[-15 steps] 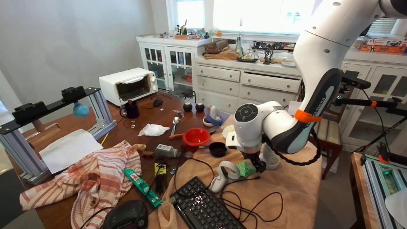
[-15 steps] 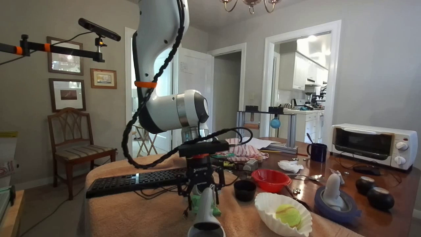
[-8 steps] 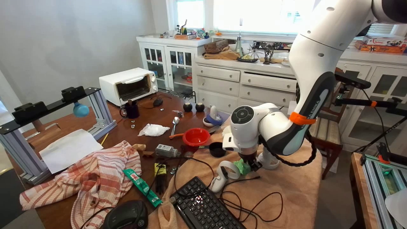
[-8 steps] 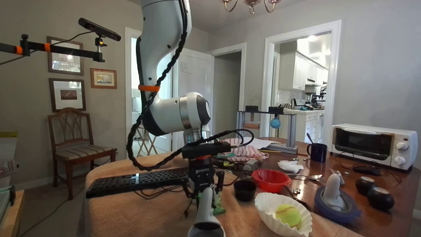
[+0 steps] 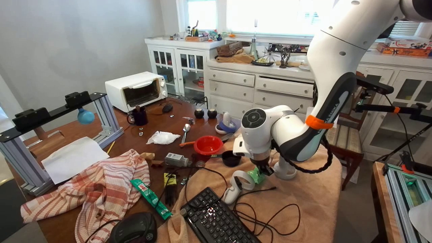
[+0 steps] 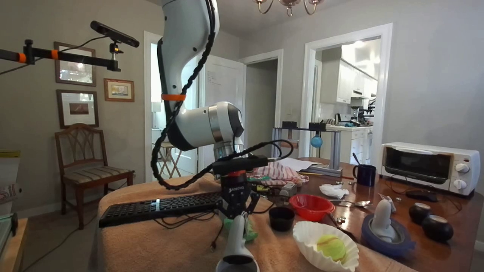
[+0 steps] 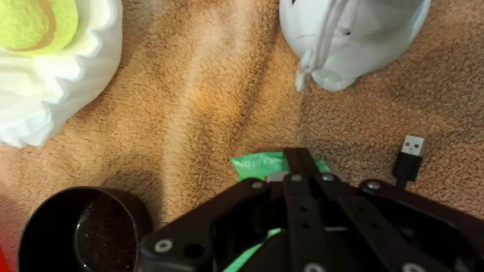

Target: Put the green packet in the white bowl.

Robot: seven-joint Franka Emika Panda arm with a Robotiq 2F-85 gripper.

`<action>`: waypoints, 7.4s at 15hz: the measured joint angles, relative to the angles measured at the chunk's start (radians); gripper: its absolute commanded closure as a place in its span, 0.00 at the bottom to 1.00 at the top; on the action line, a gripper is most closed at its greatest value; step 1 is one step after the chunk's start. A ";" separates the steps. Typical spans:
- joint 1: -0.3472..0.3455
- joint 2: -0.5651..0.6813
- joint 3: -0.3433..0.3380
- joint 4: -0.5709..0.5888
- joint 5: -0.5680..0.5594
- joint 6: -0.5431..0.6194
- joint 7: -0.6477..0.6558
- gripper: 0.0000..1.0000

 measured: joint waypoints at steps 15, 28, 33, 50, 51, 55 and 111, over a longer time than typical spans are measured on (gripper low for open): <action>0.018 -0.278 -0.108 0.003 -0.086 -0.034 0.324 0.99; -0.012 -0.239 -0.154 0.083 -0.069 -0.101 0.488 1.00; -0.029 -0.128 -0.151 0.167 0.034 -0.231 0.490 1.00; -0.025 0.109 -0.167 0.380 0.194 -0.361 0.516 1.00; -0.025 0.118 -0.168 0.390 0.194 -0.360 0.514 1.00; -0.016 0.144 -0.163 0.417 0.194 -0.354 0.493 1.00; 0.026 0.353 0.034 0.939 0.518 0.001 -0.017 0.00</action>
